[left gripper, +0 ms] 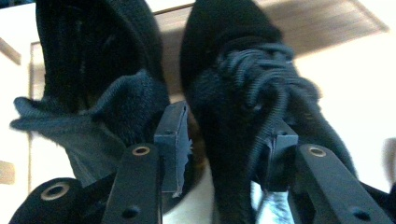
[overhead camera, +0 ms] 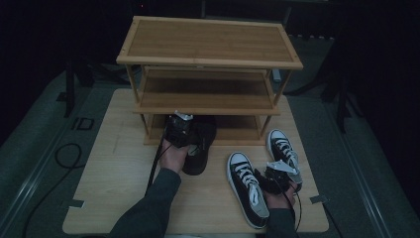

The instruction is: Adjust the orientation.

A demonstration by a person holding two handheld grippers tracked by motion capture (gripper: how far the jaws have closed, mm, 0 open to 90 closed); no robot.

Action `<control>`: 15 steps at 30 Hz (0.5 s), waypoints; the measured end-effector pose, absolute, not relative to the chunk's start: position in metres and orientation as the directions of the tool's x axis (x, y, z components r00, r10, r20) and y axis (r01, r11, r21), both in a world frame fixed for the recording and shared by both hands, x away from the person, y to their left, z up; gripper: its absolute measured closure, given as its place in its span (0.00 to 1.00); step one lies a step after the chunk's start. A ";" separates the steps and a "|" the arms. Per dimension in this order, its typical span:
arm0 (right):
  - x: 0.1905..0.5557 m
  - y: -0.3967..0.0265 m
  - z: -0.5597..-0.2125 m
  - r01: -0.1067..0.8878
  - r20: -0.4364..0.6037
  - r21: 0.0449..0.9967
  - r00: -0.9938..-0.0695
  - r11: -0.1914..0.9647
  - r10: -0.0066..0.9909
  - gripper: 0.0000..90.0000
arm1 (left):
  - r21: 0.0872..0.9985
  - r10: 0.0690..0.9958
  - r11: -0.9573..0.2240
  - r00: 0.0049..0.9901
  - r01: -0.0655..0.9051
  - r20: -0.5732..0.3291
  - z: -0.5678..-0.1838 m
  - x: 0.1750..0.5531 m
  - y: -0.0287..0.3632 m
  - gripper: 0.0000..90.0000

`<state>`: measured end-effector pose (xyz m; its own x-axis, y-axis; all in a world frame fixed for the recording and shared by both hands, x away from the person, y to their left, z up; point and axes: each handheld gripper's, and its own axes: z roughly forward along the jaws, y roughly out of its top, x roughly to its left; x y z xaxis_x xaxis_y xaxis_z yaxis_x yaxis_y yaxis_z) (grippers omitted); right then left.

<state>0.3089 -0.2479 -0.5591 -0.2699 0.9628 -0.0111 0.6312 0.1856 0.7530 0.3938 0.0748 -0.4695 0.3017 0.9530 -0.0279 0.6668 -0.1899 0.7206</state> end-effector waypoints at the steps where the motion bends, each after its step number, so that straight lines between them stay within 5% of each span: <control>1: 0.309 -0.248 -0.559 0.631 -0.011 0.753 -0.270 0.186 0.963 0.54 | 0.721 0.953 -0.190 0.302 0.667 -0.028 -0.469 0.394 0.075 0.65; 8: 0.309 -0.248 -0.559 0.633 -0.007 0.753 -0.268 0.182 0.963 0.54 | 0.779 0.917 -0.184 0.390 0.599 -0.083 -0.444 0.357 0.082 0.65; 15: 0.309 -0.248 -0.559 0.630 -0.011 0.754 -0.269 0.185 0.963 0.54 | 0.787 0.864 -0.236 0.493 0.571 -0.099 -0.435 0.333 0.094 0.84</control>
